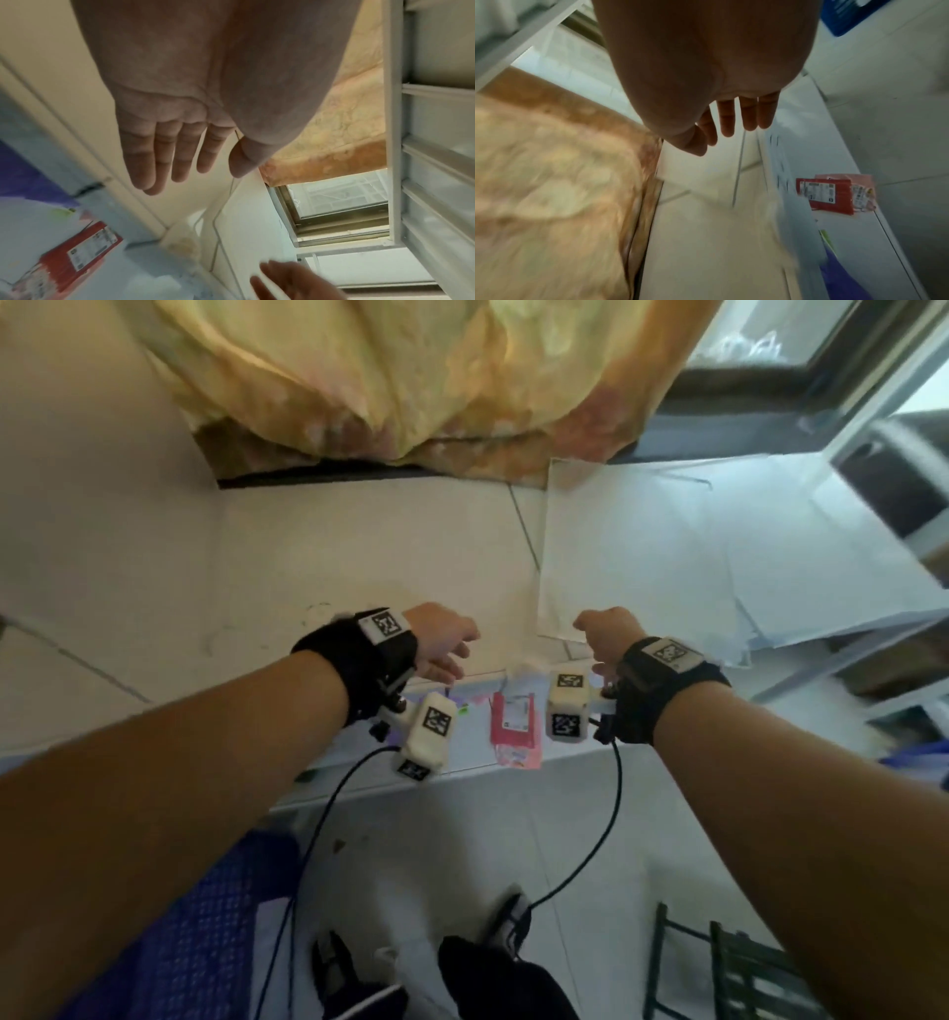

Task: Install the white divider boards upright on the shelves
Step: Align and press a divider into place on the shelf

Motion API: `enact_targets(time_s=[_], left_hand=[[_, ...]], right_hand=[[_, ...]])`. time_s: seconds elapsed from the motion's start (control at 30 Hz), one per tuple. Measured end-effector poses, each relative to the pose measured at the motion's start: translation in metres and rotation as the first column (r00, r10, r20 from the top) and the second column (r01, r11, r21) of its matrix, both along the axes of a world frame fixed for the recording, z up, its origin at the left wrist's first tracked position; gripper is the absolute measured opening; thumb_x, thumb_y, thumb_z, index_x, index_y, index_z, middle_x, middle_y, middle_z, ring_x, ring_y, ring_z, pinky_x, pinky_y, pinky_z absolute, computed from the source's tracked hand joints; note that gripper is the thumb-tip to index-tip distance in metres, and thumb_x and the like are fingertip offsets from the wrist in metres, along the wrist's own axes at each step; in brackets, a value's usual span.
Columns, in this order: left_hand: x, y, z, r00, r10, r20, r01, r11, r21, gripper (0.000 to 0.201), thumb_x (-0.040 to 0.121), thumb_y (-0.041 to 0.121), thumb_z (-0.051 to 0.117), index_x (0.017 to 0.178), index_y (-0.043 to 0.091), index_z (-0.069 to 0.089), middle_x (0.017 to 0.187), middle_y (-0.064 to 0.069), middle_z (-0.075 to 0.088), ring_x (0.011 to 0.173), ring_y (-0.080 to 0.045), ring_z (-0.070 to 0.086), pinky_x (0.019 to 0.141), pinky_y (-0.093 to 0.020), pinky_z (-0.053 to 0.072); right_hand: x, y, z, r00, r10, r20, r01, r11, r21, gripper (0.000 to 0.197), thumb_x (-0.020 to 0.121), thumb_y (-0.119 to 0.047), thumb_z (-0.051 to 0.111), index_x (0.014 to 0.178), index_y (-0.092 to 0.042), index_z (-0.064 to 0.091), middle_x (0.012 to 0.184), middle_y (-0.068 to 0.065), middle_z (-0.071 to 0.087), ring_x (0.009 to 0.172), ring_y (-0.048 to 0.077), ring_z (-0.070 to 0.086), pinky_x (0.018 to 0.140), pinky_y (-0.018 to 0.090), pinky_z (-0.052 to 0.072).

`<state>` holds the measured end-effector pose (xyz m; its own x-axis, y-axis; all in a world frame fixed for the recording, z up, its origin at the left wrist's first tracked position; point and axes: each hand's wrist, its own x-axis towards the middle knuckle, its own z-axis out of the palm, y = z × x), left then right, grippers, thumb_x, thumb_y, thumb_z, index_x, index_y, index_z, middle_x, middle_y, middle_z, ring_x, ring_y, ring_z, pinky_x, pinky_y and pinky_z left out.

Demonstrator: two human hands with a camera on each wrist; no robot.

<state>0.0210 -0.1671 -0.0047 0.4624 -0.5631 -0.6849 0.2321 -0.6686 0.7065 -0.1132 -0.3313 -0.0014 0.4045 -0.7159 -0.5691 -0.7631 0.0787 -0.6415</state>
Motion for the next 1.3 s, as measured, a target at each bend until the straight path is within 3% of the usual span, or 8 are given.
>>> enact_targets(time_s=[0.23, 0.37, 0.43, 0.5, 0.6, 0.73, 0.9, 1.3], left_hand=[[-0.014, -0.099, -0.011, 0.991, 0.006, 0.132, -0.015, 0.998, 0.068, 0.040, 0.093, 0.030, 0.056, 0.124, 0.005, 0.048, 0.114, -0.013, 0.059, 0.080, -0.026, 0.062, 0.068, -0.034, 0.055], [-0.023, -0.125, -0.022, 0.992, 0.017, 0.128, -0.029, 0.995, 0.096, 0.030, 0.089, 0.032, 0.060, 0.104, 0.005, 0.057, 0.101, -0.010, 0.067, 0.074, -0.025, 0.063, 0.074, -0.037, 0.053], [-0.022, -0.134, -0.027, 0.990, 0.039, 0.136, -0.054, 0.993, 0.107, 0.031, 0.085, 0.035, 0.064, 0.095, 0.006, 0.061, 0.098, -0.008, 0.070, 0.073, -0.025, 0.058, 0.070, -0.038, 0.049], [-0.020, -0.140, -0.028, 0.987, 0.035, 0.160, -0.058, 0.988, 0.142, 0.037, 0.079, 0.042, 0.067, 0.091, 0.007, 0.064, 0.096, -0.010, 0.070, 0.072, -0.024, 0.053, 0.066, -0.037, 0.044], [-0.020, -0.143, -0.022, 0.976, -0.020, 0.216, -0.023, 0.980, 0.198, 0.044, 0.080, 0.046, 0.066, 0.093, 0.004, 0.064, 0.079, -0.011, 0.061, 0.065, -0.023, 0.049, 0.064, -0.034, 0.042], [-0.021, -0.142, -0.007, 0.986, -0.003, 0.169, -0.010, 0.997, 0.076, 0.036, 0.091, 0.041, 0.059, 0.095, 0.005, 0.065, 0.082, -0.005, 0.056, 0.053, -0.016, 0.043, 0.051, -0.026, 0.035], [-0.022, -0.126, 0.011, 0.967, -0.050, 0.248, 0.061, 0.998, -0.036, 0.047, 0.091, 0.049, 0.056, 0.097, 0.004, 0.067, 0.081, -0.006, 0.056, 0.049, -0.015, 0.044, 0.047, -0.026, 0.035], [-0.003, -0.038, -0.029, 0.586, -0.524, 0.618, 0.406, 0.850, 0.335, 0.050, 0.088, 0.028, 0.064, 0.134, 0.020, 0.046, 0.135, -0.004, 0.053, 0.118, -0.025, 0.053, 0.098, -0.035, 0.042]], right_hand=[[-0.069, -0.086, -0.004, 0.978, -0.209, 0.007, 0.205, 0.963, 0.175, 0.046, 0.100, -0.022, 0.041, 0.142, -0.003, 0.038, 0.140, 0.017, 0.046, 0.094, 0.022, 0.054, 0.061, 0.023, 0.044], [-0.076, -0.111, -0.018, 0.986, -0.169, 0.000, 0.167, 0.976, 0.143, 0.048, 0.103, -0.015, 0.032, 0.145, 0.008, 0.029, 0.151, 0.021, 0.033, 0.135, 0.031, 0.039, 0.042, 0.005, 0.042], [-0.080, -0.121, -0.022, 0.923, -0.378, 0.076, 0.345, 0.898, 0.274, 0.045, 0.103, -0.012, 0.036, 0.142, 0.010, 0.033, 0.146, 0.024, 0.039, 0.133, 0.033, 0.041, 0.062, 0.005, 0.048], [-0.086, -0.121, -0.020, 0.866, -0.478, 0.149, 0.421, 0.856, 0.301, 0.035, 0.101, -0.018, 0.043, 0.124, 0.006, 0.050, 0.119, 0.023, 0.059, 0.106, 0.032, 0.060, 0.078, 0.027, 0.050], [-0.093, -0.111, -0.007, 0.782, -0.573, 0.245, 0.398, 0.762, 0.512, 0.033, 0.098, -0.036, 0.047, 0.087, -0.005, 0.052, 0.073, 0.008, 0.051, 0.050, 0.021, 0.059, 0.043, 0.023, 0.046], [-0.080, -0.110, 0.001, 0.678, -0.648, 0.347, 0.272, 0.660, 0.701, 0.039, 0.083, -0.043, 0.064, 0.107, -0.013, 0.057, 0.074, 0.005, 0.053, 0.052, 0.016, 0.050, 0.045, 0.020, 0.047], [-0.030, -0.075, 0.030, 0.820, -0.281, 0.498, -0.019, 0.858, 0.514, 0.049, 0.090, -0.041, 0.056, 0.133, -0.018, 0.048, 0.117, 0.016, 0.065, 0.065, 0.022, 0.073, 0.057, 0.025, 0.054], [0.006, -0.015, 0.019, 0.940, 0.301, 0.160, -0.280, 0.950, -0.140, 0.027, 0.097, -0.020, 0.043, 0.109, -0.003, 0.060, 0.079, 0.014, 0.073, 0.067, 0.029, 0.072, 0.055, 0.033, 0.057]])
